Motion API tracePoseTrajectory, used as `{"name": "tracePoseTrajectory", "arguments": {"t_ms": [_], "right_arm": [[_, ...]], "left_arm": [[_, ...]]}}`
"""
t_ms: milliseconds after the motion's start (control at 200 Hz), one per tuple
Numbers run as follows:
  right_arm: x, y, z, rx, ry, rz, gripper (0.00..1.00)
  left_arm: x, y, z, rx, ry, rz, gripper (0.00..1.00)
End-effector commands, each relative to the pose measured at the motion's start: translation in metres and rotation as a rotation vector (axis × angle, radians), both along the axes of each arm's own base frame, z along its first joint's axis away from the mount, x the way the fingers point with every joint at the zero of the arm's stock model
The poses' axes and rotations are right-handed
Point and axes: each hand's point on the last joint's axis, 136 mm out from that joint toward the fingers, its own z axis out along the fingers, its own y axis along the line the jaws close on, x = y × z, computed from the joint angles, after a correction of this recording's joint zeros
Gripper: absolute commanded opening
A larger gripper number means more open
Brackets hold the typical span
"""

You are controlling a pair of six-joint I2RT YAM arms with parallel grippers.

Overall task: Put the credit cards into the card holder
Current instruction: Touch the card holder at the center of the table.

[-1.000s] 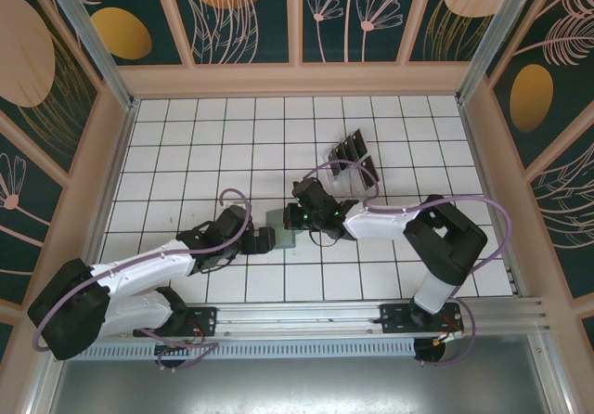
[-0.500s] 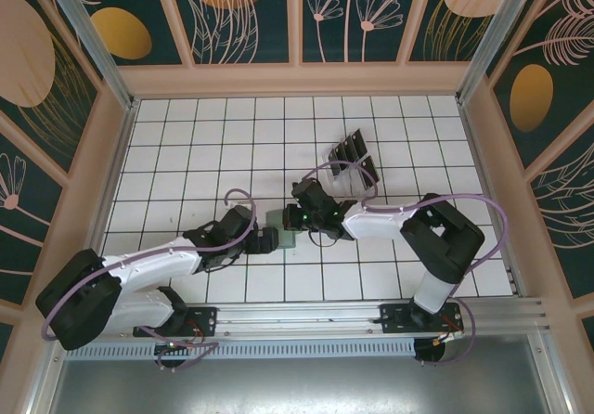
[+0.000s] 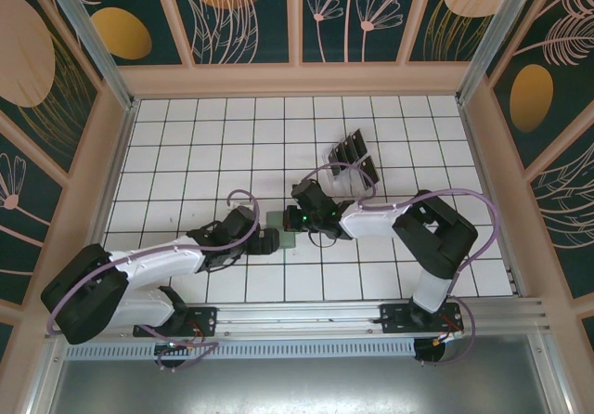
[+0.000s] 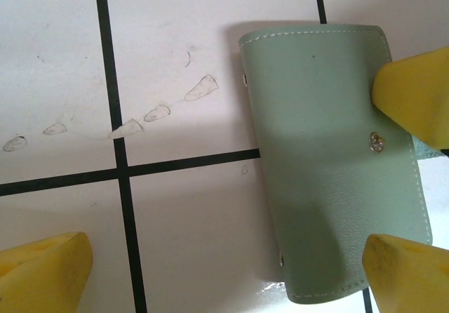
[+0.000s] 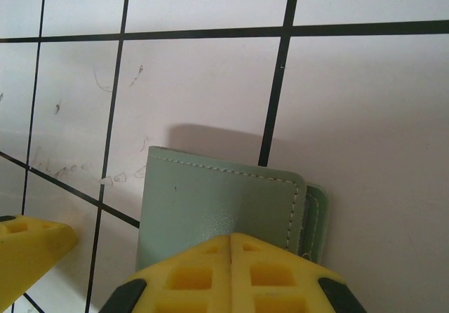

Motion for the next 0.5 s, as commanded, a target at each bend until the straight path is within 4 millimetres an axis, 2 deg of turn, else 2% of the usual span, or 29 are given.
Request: {"name": "tracePoseTrajectory", "arguments": {"t_ms": [0, 210, 495], "right_arm": [[0.004, 0.003, -0.001, 0.017, -0.005, -0.001, 0.00], [0.005, 0.006, 0.003, 0.027, -0.004, 0.006, 0.00], [0.009, 0.010, 0.026, 0.049, -0.035, 0.015, 0.02]], "left_arm": [[0.005, -0.004, 0.002, 0.011, -0.027, -0.009, 0.99], [0.004, 0.004, -0.009, 0.053, -0.018, 0.011, 0.99], [0.001, 0.024, -0.025, 0.144, 0.010, 0.077, 0.99]]}}
